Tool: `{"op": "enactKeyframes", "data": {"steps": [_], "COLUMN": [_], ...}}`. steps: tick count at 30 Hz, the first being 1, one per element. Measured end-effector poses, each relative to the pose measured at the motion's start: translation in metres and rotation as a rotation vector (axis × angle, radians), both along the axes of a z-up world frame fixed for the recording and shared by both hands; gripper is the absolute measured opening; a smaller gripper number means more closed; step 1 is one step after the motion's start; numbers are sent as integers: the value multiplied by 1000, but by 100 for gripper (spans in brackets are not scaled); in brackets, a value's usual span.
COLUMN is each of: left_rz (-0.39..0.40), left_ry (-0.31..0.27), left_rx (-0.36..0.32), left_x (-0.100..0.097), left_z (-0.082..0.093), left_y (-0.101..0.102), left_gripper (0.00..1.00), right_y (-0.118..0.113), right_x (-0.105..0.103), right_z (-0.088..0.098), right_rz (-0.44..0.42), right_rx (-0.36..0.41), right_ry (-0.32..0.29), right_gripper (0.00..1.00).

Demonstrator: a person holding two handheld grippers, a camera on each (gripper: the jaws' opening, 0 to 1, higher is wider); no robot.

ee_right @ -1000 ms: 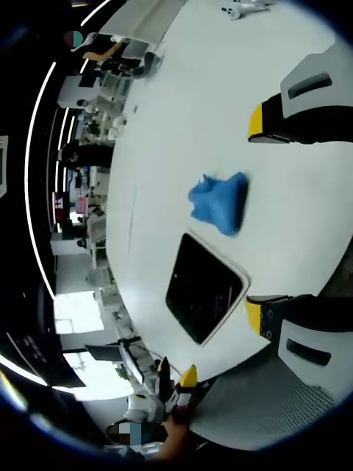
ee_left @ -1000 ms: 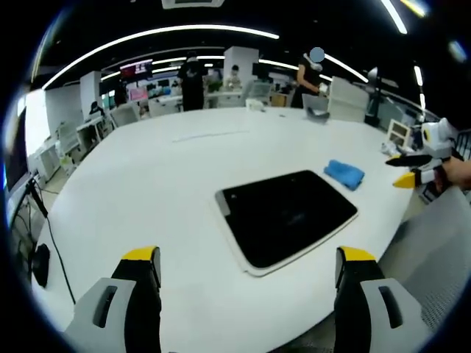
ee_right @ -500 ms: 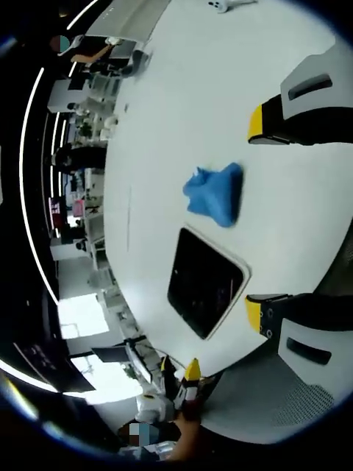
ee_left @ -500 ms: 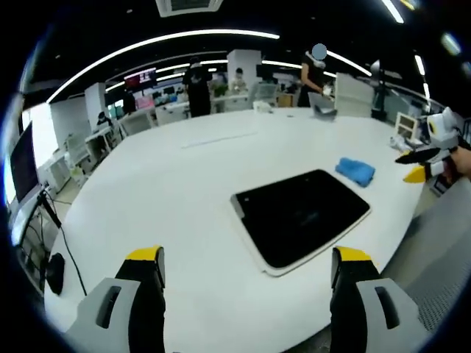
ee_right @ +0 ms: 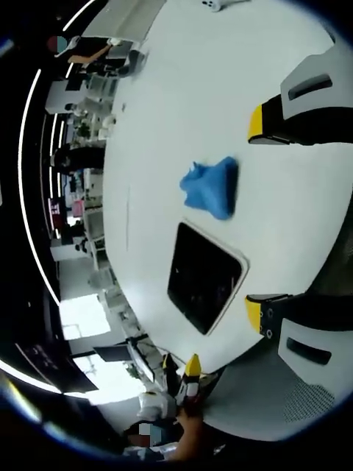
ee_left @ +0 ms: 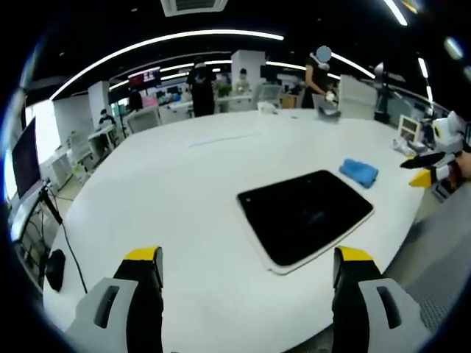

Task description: Wipe the mirror surface with the cleaning cloth until all visible marks leave the cleaned area.

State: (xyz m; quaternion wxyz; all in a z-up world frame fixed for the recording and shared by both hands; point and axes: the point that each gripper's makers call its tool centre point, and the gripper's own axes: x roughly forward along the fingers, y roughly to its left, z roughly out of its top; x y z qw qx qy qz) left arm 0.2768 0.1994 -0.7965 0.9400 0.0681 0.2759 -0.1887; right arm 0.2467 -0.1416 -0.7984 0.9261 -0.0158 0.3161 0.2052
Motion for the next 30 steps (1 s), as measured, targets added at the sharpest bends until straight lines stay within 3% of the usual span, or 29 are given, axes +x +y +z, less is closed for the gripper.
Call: {"op": "enactKeyframes", "data": {"steps": [16,19,21,22,30], "left_rz": [-16,-35,-25,-10,-12], "left_ry": [25,-5,-3,31,23], "left_rx": [-12,13,4,-37,-25], "left_x": [-3,-2,-1,-4,-3], "left_z": [-4,2,1,-3,-2], "left_y": [-5,-7,-5,-6,-6], "left_gripper": [96,94,96,96,96], "right_y": [-5,-8,-8,-9,-10], "right_x": [1,3,5,6,7], "right_z": [1,3,4,4,3], "right_rz": [1,-19,-22,-25,-22], "right_rx": [-26,-18,-17,-16,-20], "right_ry": [-24,-31,-33,-37,-34], "right_gripper": [85,86,87,87,87]}}
